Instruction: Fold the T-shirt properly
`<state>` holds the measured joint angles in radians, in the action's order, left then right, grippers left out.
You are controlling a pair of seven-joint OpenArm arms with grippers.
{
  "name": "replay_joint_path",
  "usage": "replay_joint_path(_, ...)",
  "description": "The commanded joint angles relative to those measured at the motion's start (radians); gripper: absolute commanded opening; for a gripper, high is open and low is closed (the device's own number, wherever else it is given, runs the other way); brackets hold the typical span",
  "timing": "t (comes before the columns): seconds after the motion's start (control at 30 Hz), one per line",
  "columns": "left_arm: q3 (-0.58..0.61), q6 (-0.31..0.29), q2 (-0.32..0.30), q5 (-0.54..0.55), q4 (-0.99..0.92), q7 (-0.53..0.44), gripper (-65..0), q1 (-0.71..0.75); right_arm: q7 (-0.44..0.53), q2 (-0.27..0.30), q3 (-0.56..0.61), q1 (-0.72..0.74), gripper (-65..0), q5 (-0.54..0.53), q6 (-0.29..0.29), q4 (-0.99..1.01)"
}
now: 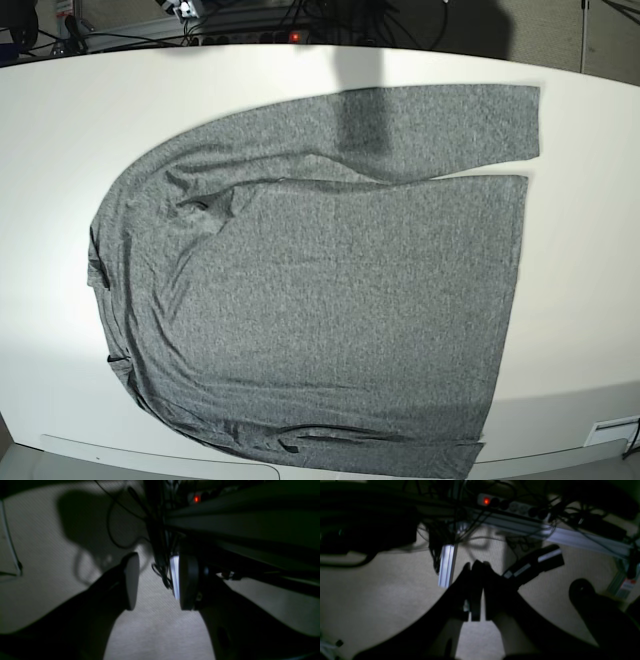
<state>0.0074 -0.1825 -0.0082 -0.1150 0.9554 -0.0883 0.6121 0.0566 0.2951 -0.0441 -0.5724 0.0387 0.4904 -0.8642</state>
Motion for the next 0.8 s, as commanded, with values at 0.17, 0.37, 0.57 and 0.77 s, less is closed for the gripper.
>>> replay_joint_path(0.17,0.000,-0.001,-0.036,0.000,0.283,0.041,-40.1,0.169,-0.051,0.075,-0.003,-0.208,-62.8,-0.101,0.010,-0.283)
replay_joint_path(0.37,0.000,0.000,-0.083,-0.001,0.528,0.120,-40.1,0.298,-0.116,0.115,-0.079,-0.377,-62.8,-0.107,0.000,-0.550)
replay_joint_path(0.57,0.000,0.000,-0.157,-0.113,0.751,0.194,-40.1,0.393,-0.140,0.115,-0.248,-0.530,-62.8,-0.106,0.001,-0.803)
replay_joint_path(0.77,0.000,0.000,-0.202,-0.357,0.982,0.304,-40.1,0.407,-0.216,0.115,-0.399,-0.607,-62.8,-0.095,0.003,-1.027)
